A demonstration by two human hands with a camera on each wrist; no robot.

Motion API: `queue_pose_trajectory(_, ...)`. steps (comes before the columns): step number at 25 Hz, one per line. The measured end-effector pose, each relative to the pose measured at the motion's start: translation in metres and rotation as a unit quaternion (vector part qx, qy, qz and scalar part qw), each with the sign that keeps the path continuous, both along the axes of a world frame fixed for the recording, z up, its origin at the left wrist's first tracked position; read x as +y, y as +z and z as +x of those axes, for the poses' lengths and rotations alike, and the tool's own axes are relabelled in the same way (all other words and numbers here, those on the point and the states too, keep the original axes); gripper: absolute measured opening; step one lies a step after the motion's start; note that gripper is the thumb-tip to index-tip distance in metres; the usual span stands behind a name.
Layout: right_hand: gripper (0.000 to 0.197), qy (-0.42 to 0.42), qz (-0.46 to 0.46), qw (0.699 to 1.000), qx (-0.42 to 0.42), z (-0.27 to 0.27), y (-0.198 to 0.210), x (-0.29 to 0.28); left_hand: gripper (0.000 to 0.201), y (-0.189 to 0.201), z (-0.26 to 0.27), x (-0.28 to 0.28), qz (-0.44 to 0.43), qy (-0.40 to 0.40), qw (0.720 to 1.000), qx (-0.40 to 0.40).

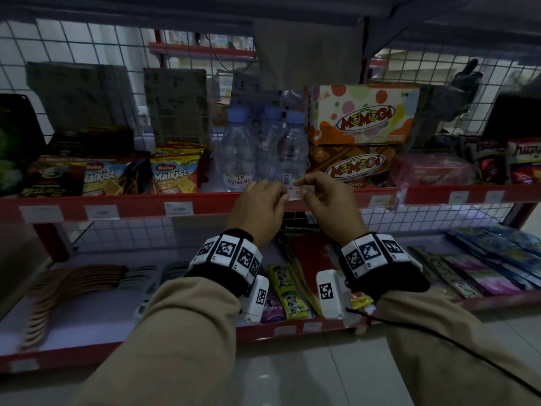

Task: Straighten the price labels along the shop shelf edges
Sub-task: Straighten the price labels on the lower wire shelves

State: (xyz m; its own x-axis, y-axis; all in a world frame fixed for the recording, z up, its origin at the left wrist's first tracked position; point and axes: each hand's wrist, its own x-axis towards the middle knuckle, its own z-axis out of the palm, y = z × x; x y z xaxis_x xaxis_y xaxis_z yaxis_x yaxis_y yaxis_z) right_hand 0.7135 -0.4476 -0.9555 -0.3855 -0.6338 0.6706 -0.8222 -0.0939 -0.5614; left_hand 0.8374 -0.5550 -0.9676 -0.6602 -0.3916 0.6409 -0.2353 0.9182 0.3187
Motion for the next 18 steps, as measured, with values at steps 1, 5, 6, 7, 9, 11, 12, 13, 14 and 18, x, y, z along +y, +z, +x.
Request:
queue_pose_trajectory(1, 0.014, -0.011, 0.003, 1.0, 0.009, 0.0, 0.001, -0.001, 0.015, 0.002, 0.002, 0.001, -0.004, 0.002, 1.0, -0.014)
queue_pose_trajectory(5, 0.012, -0.025, -0.007, 1.0, -0.002, 0.003, 0.008, -0.008, 0.019, 0.013, 0.02, -0.01, -0.048, 0.059, 0.994, -0.077)
queue_pose_trajectory(6, 0.013, -0.022, -0.011, 1.0, -0.001, 0.004, 0.01, -0.011, 0.018, 0.015, 0.026, -0.014, -0.049, 0.073, 0.993, -0.079)
queue_pose_trajectory(7, 0.013, -0.021, -0.015, 1.0, 0.002, 0.007, 0.011, -0.014, 0.017, 0.015, 0.032, -0.018, -0.046, 0.082, 0.993, -0.077)
queue_pose_trajectory(9, 0.015, -0.023, -0.011, 1.0, 0.011, 0.011, 0.01, -0.021, 0.015, 0.015, 0.039, -0.023, -0.026, 0.085, 0.994, -0.069)
queue_pose_trajectory(11, 0.014, -0.028, 0.016, 0.999, 0.016, 0.013, 0.006, -0.025, 0.018, 0.014, 0.038, -0.024, -0.004, 0.071, 0.996, -0.054)
queue_pose_trajectory(12, 0.014, -0.031, 0.032, 0.999, 0.019, 0.013, 0.003, -0.027, 0.02, 0.012, 0.036, -0.023, -0.003, 0.065, 0.997, -0.048)
queue_pose_trajectory(13, 0.014, -0.038, 0.044, 0.998, 0.024, 0.012, 0.0, -0.027, 0.022, 0.009, 0.034, -0.021, -0.011, 0.062, 0.997, -0.042)
queue_pose_trajectory(14, 0.015, -0.047, 0.051, 0.997, 0.031, 0.011, -0.002, -0.027, 0.023, 0.006, 0.033, -0.02, -0.026, 0.061, 0.997, -0.034)
queue_pose_trajectory(18, 0.017, -0.055, 0.003, 0.996, 0.065, 0.014, -0.001, -0.027, 0.027, -0.006, 0.028, -0.018, -0.073, 0.082, 0.994, 0.01)
